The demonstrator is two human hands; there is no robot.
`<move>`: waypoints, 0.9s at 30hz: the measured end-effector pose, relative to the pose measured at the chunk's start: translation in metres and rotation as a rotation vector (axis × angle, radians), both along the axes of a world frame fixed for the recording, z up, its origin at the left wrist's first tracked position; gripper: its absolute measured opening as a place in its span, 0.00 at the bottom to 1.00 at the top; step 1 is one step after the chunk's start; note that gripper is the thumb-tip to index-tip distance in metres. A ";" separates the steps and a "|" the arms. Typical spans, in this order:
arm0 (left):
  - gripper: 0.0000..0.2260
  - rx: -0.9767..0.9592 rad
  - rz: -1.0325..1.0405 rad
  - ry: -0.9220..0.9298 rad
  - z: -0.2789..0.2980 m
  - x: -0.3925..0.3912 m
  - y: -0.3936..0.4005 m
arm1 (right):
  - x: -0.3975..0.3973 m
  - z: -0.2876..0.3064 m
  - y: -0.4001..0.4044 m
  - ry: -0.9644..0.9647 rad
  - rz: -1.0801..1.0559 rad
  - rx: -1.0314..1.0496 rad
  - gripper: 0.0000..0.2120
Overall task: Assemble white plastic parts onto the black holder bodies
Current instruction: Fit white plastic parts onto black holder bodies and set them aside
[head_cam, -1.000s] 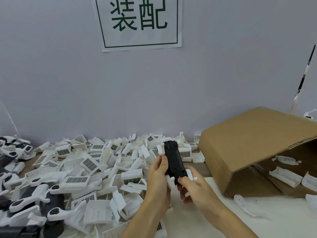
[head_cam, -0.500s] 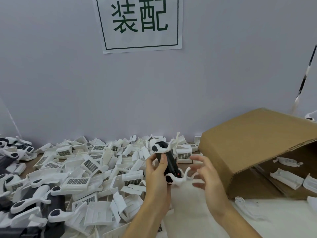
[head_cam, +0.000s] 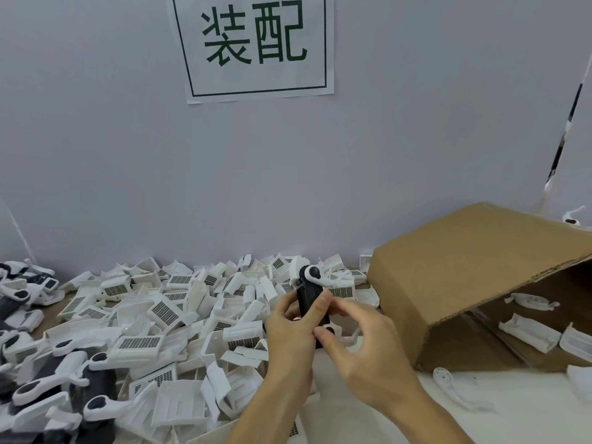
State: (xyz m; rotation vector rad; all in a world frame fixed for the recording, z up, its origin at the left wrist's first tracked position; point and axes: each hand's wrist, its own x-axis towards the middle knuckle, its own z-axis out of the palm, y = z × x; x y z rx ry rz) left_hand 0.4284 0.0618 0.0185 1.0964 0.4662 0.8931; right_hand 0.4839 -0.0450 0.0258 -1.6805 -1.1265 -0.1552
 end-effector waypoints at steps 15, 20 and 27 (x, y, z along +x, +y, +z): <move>0.13 0.149 -0.107 0.008 -0.001 0.003 -0.008 | 0.023 -0.009 0.001 0.579 -0.017 0.134 0.26; 0.12 0.165 -0.081 0.035 0.003 0.000 -0.010 | 0.025 -0.012 0.002 0.612 -0.016 0.124 0.25; 0.12 0.189 -0.091 0.052 0.007 -0.002 -0.013 | 0.018 -0.008 0.003 0.408 -0.078 0.180 0.23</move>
